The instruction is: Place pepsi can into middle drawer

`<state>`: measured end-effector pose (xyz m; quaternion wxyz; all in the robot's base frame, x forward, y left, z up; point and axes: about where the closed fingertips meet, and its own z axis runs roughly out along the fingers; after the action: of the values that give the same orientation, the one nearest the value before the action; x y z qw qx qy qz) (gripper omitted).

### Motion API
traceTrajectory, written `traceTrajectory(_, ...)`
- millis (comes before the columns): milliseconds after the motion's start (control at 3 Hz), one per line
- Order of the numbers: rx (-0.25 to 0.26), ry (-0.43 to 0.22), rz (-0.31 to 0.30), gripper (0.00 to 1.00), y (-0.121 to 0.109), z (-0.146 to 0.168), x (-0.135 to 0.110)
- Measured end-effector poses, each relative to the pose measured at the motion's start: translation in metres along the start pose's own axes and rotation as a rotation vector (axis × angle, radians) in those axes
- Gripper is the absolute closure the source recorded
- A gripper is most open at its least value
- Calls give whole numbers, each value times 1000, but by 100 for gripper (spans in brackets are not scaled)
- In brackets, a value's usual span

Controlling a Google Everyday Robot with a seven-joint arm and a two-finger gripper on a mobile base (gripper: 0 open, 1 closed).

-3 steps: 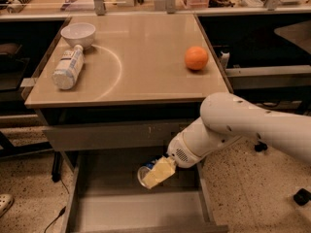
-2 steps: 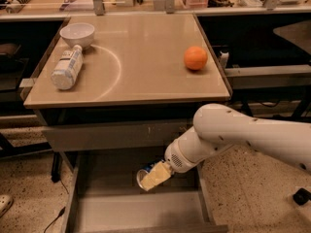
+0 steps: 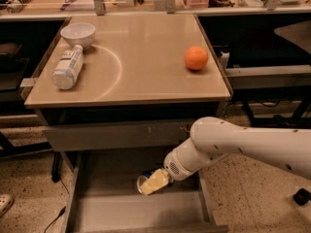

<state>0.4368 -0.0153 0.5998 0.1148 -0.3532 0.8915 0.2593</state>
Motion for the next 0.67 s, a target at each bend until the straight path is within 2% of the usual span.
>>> traceTrajectory(333,-8,-15,6,100,-1,7,-1)
traceTrajectory(667,-8,-56,22,100,-9,21,-14)
